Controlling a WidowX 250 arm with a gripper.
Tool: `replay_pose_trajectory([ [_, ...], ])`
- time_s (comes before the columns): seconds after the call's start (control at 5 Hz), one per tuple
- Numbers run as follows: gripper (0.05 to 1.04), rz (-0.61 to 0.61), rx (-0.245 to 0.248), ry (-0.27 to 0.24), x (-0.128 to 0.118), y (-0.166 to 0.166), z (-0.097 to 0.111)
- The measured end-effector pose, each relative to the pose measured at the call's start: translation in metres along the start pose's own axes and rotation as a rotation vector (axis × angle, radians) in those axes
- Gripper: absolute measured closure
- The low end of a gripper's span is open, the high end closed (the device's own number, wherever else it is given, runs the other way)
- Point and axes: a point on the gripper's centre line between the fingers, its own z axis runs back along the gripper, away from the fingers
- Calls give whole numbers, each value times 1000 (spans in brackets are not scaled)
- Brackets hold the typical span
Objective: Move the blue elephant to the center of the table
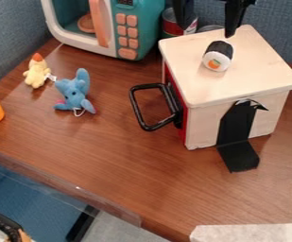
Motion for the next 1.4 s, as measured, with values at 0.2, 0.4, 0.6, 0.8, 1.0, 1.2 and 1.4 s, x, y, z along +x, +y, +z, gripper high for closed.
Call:
replay_pose_trajectory([
  [0.2,83,3,3,33,-2,2,-12],
  [0.4,83,65,40,61,-13,47,-26],
  [0.6,83,145,63,23,-20,100,-18],
  [0.8,83,175,107,-20,-36,147,-19],
  [1.0,83,174,152,-43,-46,172,-34],
  [1.2,83,250,196,-28,-59,204,-65],
  [1.4,83,308,163,16,-71,224,-93],
])
